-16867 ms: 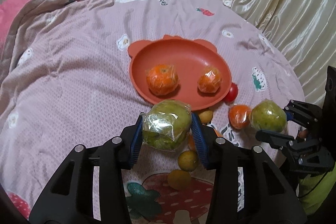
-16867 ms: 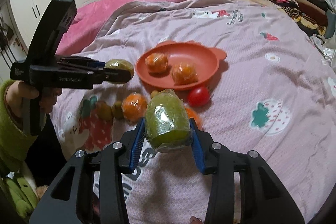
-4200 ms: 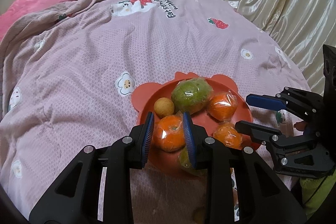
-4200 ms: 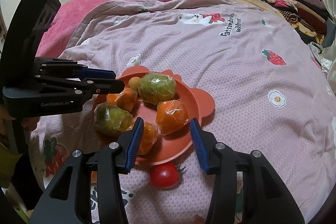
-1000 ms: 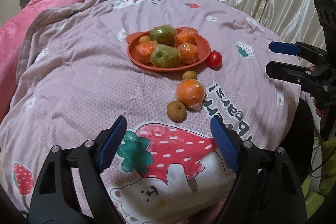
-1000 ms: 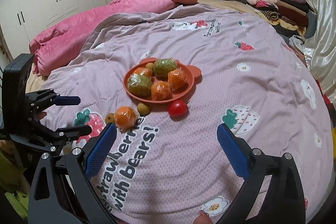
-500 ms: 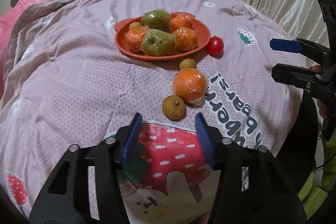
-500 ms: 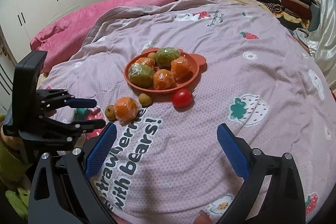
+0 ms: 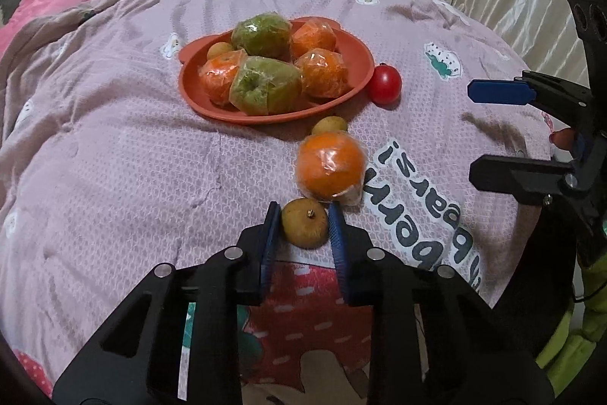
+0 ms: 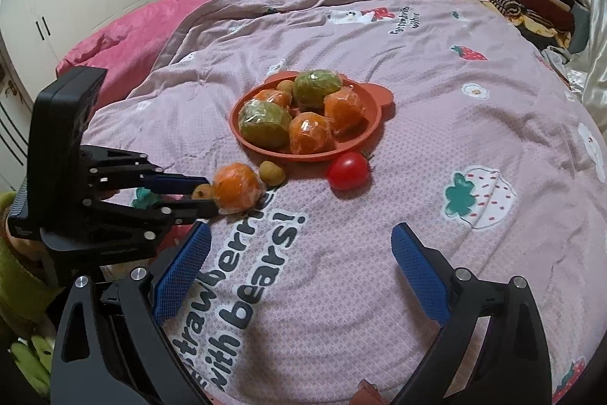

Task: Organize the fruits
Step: 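Close the left tool on another brown fruit while the right tool grasps a wrapped mandarin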

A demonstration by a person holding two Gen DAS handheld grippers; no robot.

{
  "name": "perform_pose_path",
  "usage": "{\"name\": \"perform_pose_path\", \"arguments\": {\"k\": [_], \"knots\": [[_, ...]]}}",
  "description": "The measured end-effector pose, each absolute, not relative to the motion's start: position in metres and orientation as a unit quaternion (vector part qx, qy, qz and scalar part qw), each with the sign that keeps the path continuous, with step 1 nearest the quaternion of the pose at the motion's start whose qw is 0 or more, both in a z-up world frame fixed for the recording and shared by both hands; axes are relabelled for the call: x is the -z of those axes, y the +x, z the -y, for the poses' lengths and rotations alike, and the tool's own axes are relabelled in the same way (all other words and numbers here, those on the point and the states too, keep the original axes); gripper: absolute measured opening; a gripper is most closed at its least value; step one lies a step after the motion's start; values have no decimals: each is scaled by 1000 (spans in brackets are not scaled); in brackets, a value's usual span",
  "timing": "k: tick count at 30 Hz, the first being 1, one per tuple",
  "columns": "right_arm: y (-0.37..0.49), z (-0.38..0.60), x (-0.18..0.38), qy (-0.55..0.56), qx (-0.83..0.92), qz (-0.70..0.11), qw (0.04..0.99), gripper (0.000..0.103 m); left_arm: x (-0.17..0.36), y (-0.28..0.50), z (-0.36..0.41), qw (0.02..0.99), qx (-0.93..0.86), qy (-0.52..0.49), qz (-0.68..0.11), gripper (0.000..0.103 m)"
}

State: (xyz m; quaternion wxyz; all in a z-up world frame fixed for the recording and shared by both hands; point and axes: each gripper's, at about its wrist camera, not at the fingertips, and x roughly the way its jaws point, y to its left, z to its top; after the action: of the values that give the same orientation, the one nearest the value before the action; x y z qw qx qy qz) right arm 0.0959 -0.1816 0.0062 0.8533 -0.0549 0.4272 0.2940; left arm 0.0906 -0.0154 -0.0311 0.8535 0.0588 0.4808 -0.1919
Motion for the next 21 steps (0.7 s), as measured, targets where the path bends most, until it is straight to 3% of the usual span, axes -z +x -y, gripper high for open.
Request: {"name": "perform_pose_path", "arguments": {"k": [4,9,12,16,21], "knots": [[98,175,-5,-57,-300,-429,850,95,31,91,12,852,198,55,-482,19],[102,157,-2,-67,-315,-432,842,86,29,89,2,854,194,44,-480,19],[103,145,0,-75,-325,-434,837,77,27,89,-10,858,186,29,-478,19],[104,127,8,-87,-337,-442,827,59,24,90,-23,862,177,17,-475,19],[107,109,15,-97,-346,-446,820,47,23,91,-39,867,167,-1,-470,18]]}}
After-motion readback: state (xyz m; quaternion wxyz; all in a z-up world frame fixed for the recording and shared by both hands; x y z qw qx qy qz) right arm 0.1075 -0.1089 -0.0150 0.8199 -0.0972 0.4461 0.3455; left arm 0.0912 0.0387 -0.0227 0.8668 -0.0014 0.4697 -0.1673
